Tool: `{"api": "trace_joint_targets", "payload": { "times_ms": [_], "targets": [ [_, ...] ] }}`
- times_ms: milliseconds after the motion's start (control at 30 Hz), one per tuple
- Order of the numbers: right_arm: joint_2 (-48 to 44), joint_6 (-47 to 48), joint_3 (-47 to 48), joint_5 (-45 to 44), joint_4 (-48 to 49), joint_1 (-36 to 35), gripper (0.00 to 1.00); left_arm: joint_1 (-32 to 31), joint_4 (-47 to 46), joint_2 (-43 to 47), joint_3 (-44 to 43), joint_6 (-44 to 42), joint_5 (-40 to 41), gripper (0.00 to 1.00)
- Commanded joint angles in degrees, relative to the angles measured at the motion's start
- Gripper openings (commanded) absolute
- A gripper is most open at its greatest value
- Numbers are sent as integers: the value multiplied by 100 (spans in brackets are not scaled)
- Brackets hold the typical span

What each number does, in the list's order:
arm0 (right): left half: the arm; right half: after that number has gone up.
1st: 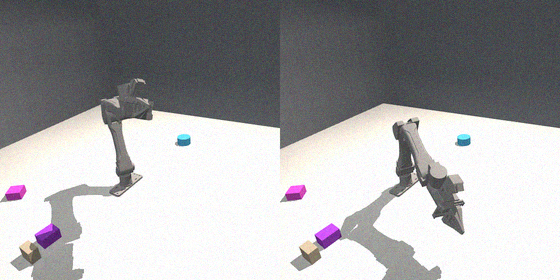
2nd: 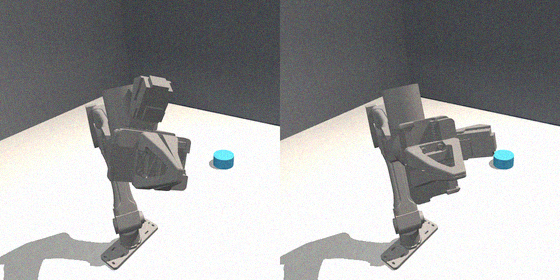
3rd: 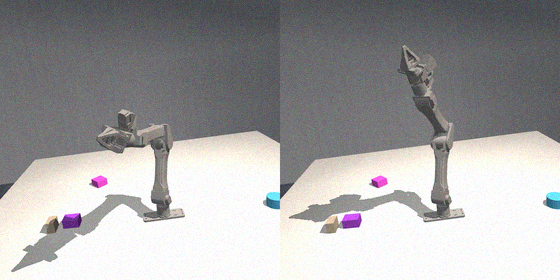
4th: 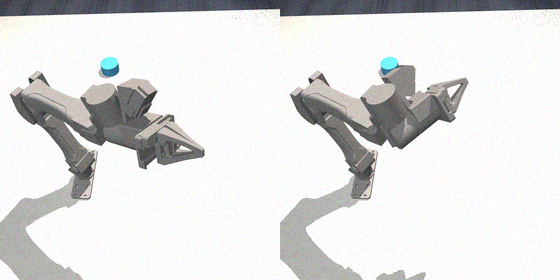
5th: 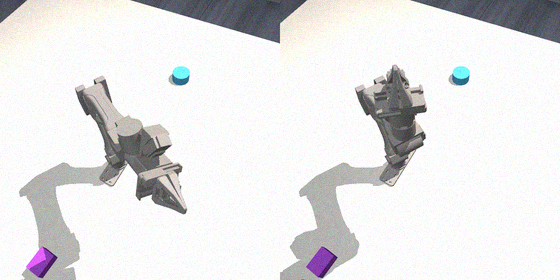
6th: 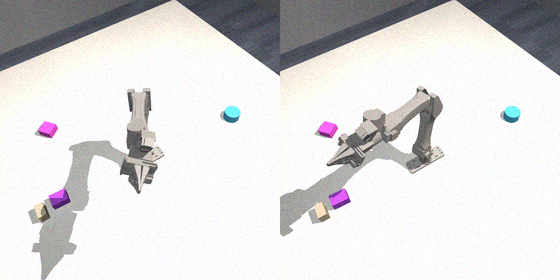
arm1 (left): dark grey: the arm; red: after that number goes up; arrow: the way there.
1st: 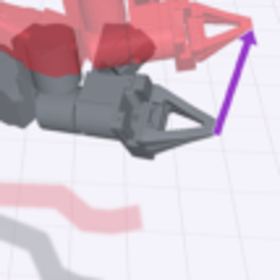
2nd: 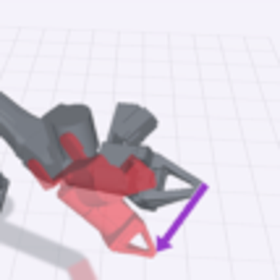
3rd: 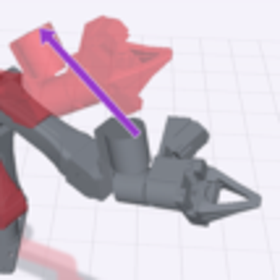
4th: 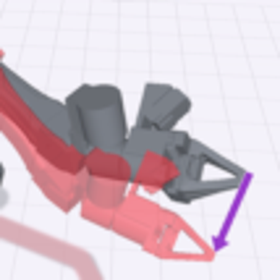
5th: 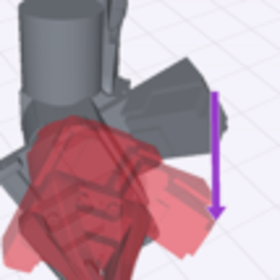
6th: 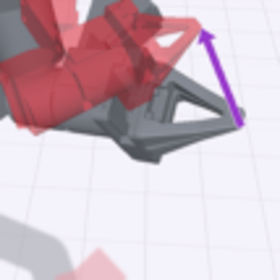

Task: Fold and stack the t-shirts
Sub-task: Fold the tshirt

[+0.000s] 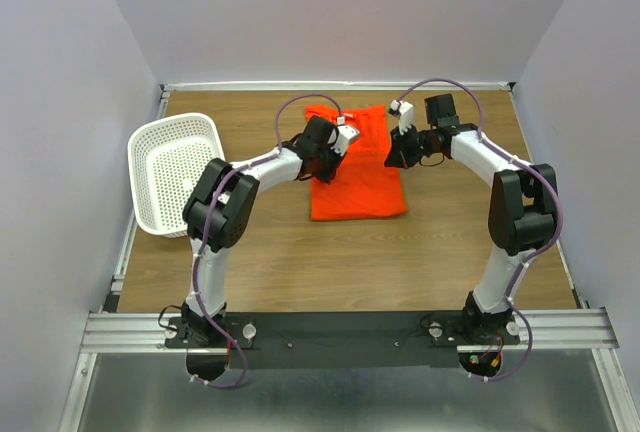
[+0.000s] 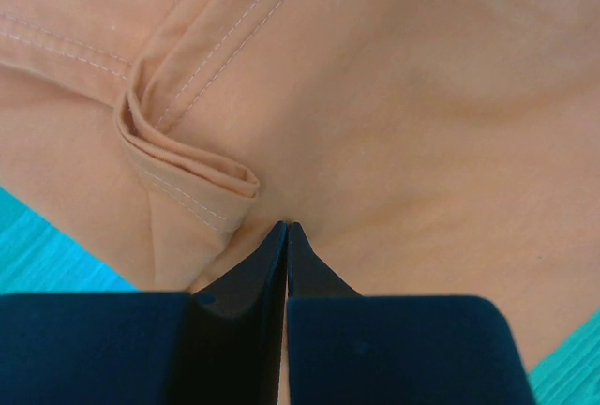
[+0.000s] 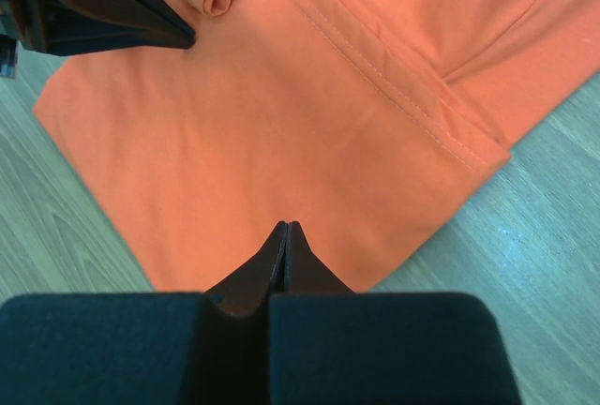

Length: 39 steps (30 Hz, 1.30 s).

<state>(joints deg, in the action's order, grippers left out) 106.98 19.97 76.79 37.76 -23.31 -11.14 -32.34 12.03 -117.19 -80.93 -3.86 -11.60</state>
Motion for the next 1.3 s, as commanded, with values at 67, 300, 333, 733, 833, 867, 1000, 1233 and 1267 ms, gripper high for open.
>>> {"api": "trace_joint_targets", "payload": {
  "times_ms": [67, 300, 333, 733, 833, 867, 1000, 1233, 1267],
  "targets": [
    [78, 7, -15, 39, -104, 6, 1, -10, 1, -138, -257, 52, 702, 10],
    [51, 7, -24, 39, -104, -3, 1, 148, -8, -243, -468, 166, 1115, 10],
    [60, 7, -24, 30, -104, -3, 1, 166, -25, -261, -485, 227, 1307, 10],
    [-45, 156, -42, -32, -121, -3, 0, 659, -297, -121, -635, 623, 1986, 29],
    [-221, 960, -94, 117, -392, 6, 9, 659, -569, 511, -328, 500, 1802, 31],
    [-282, 1305, -103, 274, -541, -3, 13, 659, -640, 704, -214, 474, 1723, 32],
    [-808, 3632, -592, 670, -1673, -11, 56, 545, -869, 2003, 741, 210, 1187, 38],
    [-1839, 7171, -2230, 734, -1870, -248, 83, -59, -921, 3665, 2430, -690, 377, 45],
    [-1795, 7153, -2213, 733, -1870, -266, 82, -201, -1009, 3668, 2650, -695, 429, 45]
  ]
}}
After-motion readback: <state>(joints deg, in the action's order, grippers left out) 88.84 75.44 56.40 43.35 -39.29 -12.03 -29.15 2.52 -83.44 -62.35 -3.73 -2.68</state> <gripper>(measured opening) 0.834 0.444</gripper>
